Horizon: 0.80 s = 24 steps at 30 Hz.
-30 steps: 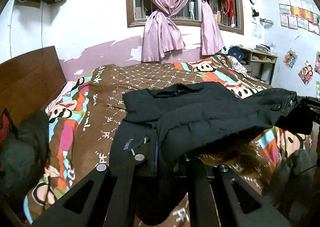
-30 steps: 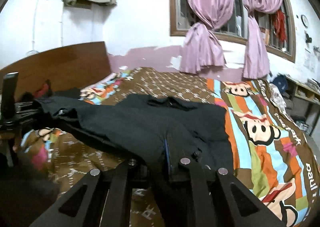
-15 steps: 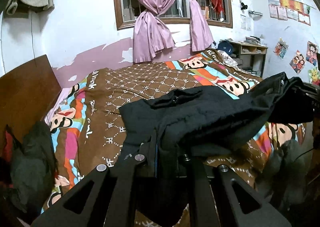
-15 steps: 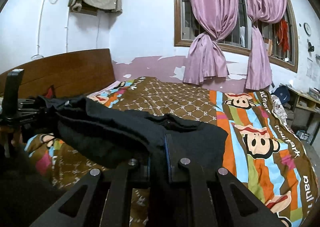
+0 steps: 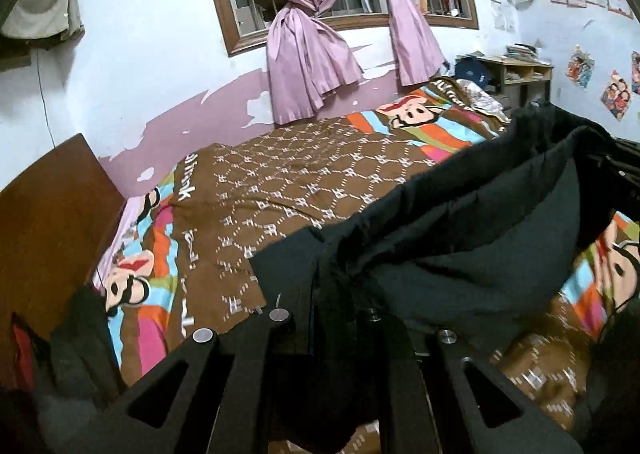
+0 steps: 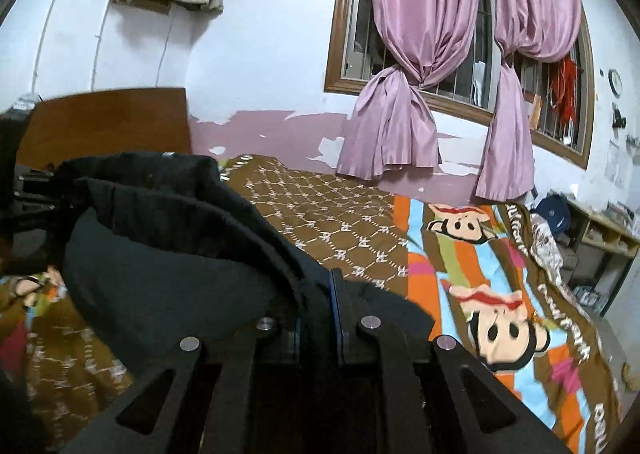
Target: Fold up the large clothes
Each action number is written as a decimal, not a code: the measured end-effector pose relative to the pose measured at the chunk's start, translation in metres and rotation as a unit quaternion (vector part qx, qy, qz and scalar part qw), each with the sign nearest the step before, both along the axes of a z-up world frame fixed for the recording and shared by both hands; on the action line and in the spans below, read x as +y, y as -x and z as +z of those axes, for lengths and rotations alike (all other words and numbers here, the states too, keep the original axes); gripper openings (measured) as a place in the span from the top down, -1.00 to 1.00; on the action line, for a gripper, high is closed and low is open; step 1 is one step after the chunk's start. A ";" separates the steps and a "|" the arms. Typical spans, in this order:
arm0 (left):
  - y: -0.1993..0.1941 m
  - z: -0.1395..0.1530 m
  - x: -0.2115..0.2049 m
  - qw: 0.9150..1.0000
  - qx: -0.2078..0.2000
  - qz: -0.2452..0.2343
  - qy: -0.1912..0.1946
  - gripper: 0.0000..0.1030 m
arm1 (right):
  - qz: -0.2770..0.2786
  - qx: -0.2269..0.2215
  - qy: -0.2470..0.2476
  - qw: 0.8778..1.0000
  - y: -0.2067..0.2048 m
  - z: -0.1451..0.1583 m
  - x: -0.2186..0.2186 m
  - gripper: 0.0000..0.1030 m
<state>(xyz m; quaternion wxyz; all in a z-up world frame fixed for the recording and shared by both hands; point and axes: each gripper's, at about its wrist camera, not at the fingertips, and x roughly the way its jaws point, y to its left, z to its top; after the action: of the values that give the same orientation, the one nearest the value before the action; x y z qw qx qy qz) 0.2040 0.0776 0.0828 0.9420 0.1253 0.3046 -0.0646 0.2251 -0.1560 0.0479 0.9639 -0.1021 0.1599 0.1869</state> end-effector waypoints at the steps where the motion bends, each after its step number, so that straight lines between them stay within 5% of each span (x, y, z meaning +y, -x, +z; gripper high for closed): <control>1: -0.013 -0.003 0.004 1.000 0.001 0.004 0.000 0.89 | -0.004 0.003 0.014 1.000 -0.017 -0.002 0.004 0.79; 12: -0.148 -0.071 0.028 0.998 0.036 0.033 -0.038 0.87 | -0.040 0.065 0.051 0.996 -0.155 -0.050 0.024 0.74; 17: -0.188 -0.115 0.036 0.995 0.089 0.028 -0.045 0.76 | -0.092 0.074 0.055 0.991 -0.186 -0.100 0.016 0.03; 24: -0.184 -0.118 0.044 0.996 0.082 0.035 -0.002 0.56 | -0.079 0.046 -0.013 0.996 -0.164 -0.093 -0.014 -0.74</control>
<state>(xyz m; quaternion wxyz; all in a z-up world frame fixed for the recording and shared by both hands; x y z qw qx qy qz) 0.3882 0.1221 -0.0350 0.9152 0.1110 0.3853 -0.0410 0.3892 -0.1702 -0.0450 0.9685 -0.0677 0.2093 0.1170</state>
